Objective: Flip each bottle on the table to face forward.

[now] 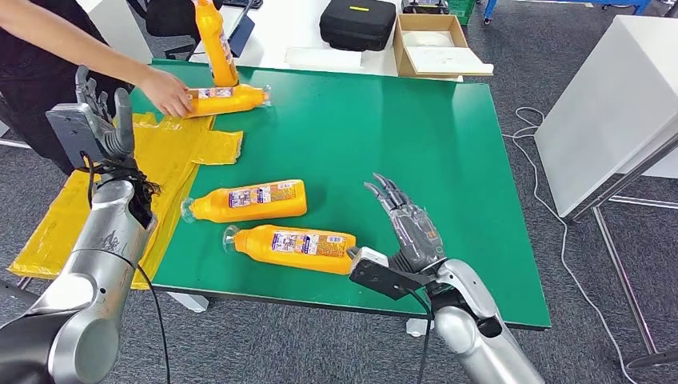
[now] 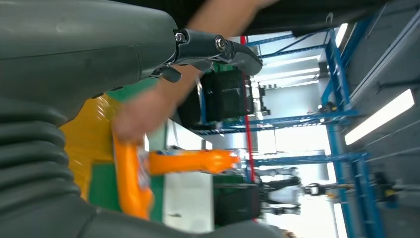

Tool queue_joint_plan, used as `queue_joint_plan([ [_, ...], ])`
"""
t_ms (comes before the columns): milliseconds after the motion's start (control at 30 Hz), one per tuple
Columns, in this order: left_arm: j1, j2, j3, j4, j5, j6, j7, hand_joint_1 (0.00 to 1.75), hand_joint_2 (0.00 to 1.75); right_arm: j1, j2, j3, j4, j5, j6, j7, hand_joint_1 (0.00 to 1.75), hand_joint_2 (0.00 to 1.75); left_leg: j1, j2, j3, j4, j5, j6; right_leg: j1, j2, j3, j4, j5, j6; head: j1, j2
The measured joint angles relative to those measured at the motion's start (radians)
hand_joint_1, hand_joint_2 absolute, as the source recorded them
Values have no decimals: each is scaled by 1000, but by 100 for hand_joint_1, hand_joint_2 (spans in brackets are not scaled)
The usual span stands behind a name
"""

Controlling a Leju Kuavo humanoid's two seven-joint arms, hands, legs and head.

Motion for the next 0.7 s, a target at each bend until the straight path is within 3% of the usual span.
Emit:
queue_joint_plan([
  [133, 9, 5, -3, -43, 52, 9, 0, 0, 0, 28, -1, 28, -3, 65, 57, 83, 0, 175, 0, 0, 0, 0, 0, 0, 0, 0, 0, 0, 0, 0, 0, 0],
  [267, 9, 5, -13, -55, 67, 17, 0, 0, 0, 35, 33, 61, 7, 106, 74, 143, 0, 175, 0, 0, 0, 0, 0, 0, 0, 0, 0, 0, 0, 0, 0, 0],
  [500, 8, 4, -29, -56, 70, 31, -1, 0, 0, 33, 72, 79, 33, 136, 73, 170, 0, 175, 0, 0, 0, 0, 0, 0, 0, 0, 0, 0, 0, 0, 0, 0],
  [700, 14, -5, -58, -63, 88, 86, -1, 0, 0, -12, 151, 89, 177, 161, 41, 138, 0, 175, 0, 1, 0, 0, 0, 0, 0, 0, 0, 0, 0, 0, 0, 0],
])
